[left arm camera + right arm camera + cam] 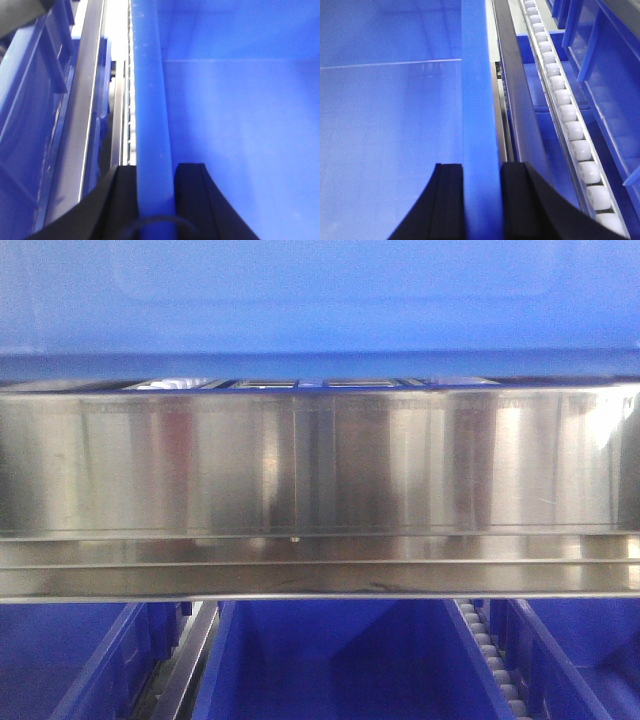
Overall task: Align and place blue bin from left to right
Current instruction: 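Pull the held bin toward the robot, clear of the shelf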
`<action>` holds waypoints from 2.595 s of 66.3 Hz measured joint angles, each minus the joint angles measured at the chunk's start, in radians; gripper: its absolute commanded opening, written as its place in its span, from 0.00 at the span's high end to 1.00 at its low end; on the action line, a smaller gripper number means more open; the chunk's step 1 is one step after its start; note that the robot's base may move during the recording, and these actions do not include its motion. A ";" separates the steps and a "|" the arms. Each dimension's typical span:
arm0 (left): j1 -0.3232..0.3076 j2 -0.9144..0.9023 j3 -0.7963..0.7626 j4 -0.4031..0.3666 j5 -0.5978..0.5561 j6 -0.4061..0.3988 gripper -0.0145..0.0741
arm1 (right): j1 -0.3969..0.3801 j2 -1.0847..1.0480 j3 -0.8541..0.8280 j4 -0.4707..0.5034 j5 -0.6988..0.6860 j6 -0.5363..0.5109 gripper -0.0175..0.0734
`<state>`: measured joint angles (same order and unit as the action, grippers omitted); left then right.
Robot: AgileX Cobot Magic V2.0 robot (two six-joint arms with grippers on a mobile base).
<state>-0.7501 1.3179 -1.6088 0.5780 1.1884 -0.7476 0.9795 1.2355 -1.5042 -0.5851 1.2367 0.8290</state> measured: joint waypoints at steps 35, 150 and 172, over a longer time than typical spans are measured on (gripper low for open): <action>0.000 0.000 0.000 -0.002 0.003 0.002 0.96 | 0.000 0.000 0.000 0.002 -0.005 -0.036 0.90; 0.000 0.000 0.000 -0.004 0.003 0.003 0.96 | -0.002 0.000 0.000 0.002 -0.005 -0.043 0.90; 0.000 0.000 0.000 -0.004 0.003 0.003 0.96 | -0.002 0.000 0.000 0.002 -0.005 -0.043 0.90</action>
<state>-0.7501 1.3179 -1.6088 0.5742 1.1912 -0.7442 0.9780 1.2359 -1.5042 -0.5833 1.2319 0.7863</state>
